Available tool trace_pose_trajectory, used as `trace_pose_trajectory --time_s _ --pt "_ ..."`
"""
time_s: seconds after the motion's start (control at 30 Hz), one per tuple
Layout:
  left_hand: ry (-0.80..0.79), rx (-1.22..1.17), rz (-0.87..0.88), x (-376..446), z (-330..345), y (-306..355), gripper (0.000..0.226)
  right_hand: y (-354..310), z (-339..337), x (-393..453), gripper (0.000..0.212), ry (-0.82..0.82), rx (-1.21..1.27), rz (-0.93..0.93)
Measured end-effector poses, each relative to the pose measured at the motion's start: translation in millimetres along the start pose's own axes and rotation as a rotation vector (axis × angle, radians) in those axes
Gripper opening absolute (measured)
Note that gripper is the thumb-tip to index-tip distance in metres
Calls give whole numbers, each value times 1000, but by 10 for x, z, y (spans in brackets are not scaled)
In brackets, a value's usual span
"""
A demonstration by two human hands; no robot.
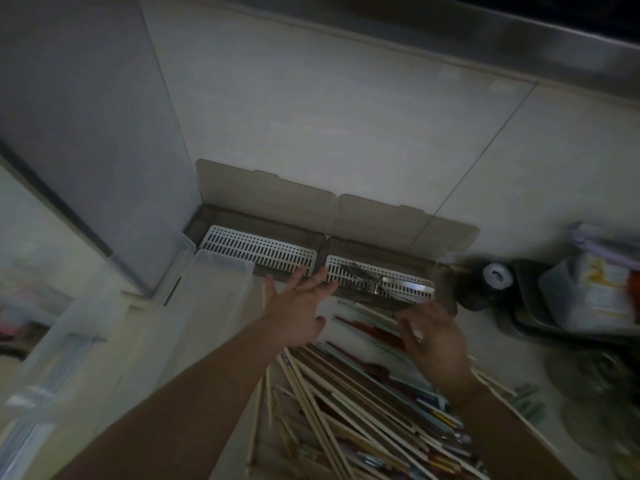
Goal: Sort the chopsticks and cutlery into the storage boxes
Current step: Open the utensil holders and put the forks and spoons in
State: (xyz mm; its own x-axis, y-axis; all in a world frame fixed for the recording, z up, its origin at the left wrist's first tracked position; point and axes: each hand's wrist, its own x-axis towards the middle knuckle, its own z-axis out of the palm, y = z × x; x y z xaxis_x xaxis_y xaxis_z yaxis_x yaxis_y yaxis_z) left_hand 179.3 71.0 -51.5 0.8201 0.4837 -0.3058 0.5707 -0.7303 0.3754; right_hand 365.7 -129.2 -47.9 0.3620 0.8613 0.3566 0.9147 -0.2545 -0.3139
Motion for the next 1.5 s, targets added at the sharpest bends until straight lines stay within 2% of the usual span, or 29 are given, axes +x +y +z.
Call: trace_pose_trajectory --time_s 0.1,0.2,0.37,0.57,0.87,1.07,1.2,1.3,1.37,1.43,1.5 --pt "-4 -2 5 3 -5 -7 71 9 -8 -382 9 -254 -31 40" --pt "2 0 6 4 -3 -12 71 51 -31 -630 13 -458 -67 176" --pt "10 3 11 4 -5 -18 72 25 -57 -692 20 -559 -81 272" --pt "-2 21 4 18 -14 -29 72 -98 -38 -419 22 -699 -126 259" --pt "-1 27 7 31 6 -35 74 -238 173 -448 17 -678 -265 239" --pt "-17 18 12 3 -33 -28 72 -225 148 -494 23 -613 -125 280" --pt "-16 20 10 -14 -45 -13 72 -307 -47 -354 5 -375 119 298" --pt "-19 26 12 -14 -43 -10 73 -319 -190 -66 13 -194 360 366" --pt "-22 28 14 -13 -42 -14 73 -245 -231 168 17 -119 408 371" --pt "-24 26 17 -12 -45 -19 73 -112 -212 420 18 -128 355 338" --pt "-25 24 17 -10 -41 -25 73 39 -131 648 11 -228 244 344"
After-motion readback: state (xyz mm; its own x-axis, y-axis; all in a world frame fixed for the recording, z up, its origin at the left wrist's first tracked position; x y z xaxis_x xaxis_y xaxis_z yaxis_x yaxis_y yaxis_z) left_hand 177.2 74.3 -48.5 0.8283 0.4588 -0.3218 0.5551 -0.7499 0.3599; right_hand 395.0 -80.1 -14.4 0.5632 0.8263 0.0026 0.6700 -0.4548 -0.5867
